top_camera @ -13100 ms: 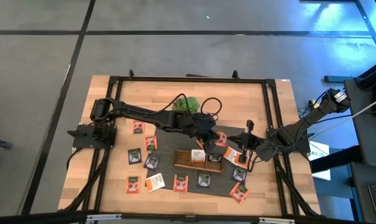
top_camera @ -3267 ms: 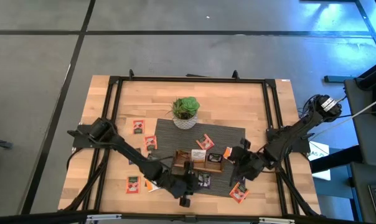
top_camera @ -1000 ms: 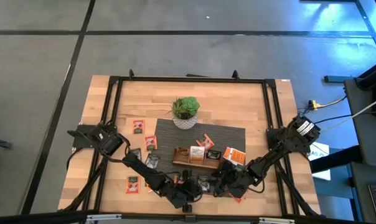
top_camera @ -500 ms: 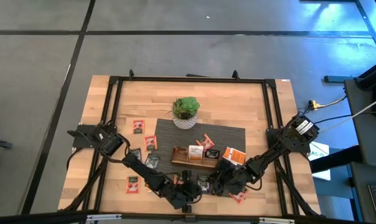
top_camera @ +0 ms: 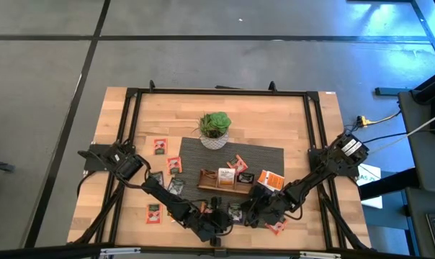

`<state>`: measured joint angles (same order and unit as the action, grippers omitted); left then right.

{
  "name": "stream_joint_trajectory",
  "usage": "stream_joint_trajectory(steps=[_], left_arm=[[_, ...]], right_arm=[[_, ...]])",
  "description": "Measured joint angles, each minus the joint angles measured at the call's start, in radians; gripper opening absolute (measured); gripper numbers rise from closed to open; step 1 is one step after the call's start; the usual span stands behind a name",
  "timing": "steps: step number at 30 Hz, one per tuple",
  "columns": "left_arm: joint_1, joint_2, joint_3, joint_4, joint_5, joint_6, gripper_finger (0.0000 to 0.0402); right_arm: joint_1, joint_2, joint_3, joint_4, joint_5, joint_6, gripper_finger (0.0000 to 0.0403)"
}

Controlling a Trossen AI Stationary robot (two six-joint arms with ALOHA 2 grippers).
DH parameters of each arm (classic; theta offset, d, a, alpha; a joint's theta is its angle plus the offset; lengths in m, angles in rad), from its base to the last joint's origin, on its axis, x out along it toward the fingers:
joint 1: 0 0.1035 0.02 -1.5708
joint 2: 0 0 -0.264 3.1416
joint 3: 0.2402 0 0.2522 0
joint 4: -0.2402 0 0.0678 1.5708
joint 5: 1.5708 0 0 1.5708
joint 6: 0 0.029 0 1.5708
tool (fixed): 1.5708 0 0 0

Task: Pick & Place Tea
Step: Put the violet tea bag into the right section of the wooden organizer

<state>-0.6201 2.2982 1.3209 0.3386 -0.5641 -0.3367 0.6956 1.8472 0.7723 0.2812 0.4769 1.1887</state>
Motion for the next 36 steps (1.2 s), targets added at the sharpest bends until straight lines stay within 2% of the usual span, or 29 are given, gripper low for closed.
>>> stream_joint_trajectory(steps=[7,16,23,33,36], left_arm=[[-0.001,0.001,0.0,0.001,-0.016,0.006,0.0088],[-0.002,0.001,0.0,0.001,-0.017,0.01,0.0088],[-0.017,-0.02,-0.002,-0.011,-0.017,0.042,0.0088],[-0.082,-0.155,-0.003,-0.019,-0.1,0.132,0.0088],[-0.095,-0.193,-0.001,-0.001,-0.1,0.124,0.0088]], right_arm=[[0.0,0.042,0.0,0.049,-0.031,-0.002,0.0069],[0.003,0.044,0.0,0.067,-0.027,-0.037,0.0008],[0.008,0.042,0.0,0.082,-0.03,-0.07,0.0005],[0.009,-0.113,0.0,0.05,0.001,-0.239,0.0003],[0.009,-0.198,0.0,-0.016,0.06,-0.332,0.0002]])
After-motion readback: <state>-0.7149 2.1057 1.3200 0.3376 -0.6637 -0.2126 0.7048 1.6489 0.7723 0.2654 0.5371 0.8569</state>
